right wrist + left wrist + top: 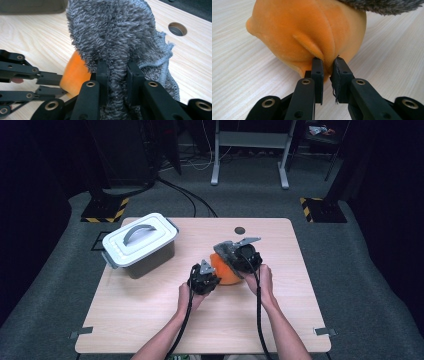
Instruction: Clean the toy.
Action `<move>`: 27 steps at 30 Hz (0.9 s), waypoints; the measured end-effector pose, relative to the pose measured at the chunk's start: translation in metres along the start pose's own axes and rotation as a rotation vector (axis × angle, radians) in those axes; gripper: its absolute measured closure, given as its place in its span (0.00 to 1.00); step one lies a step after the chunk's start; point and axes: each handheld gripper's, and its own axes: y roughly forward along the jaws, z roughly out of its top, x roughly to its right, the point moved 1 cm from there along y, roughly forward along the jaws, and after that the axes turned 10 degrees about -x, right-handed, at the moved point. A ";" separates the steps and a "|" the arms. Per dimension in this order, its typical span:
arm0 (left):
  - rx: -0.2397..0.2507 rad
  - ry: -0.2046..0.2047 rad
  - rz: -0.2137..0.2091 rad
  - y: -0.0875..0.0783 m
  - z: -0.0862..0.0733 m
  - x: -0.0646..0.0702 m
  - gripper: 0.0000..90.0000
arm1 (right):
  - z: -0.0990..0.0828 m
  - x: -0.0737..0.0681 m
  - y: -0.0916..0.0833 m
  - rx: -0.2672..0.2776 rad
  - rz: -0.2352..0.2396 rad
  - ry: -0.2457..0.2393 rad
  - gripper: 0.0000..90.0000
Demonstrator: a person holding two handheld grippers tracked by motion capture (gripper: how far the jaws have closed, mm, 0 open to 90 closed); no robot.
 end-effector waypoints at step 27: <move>-0.031 -0.005 0.004 0.003 -0.002 -0.004 0.89 | -0.039 0.052 0.018 -0.074 -0.089 0.123 0.84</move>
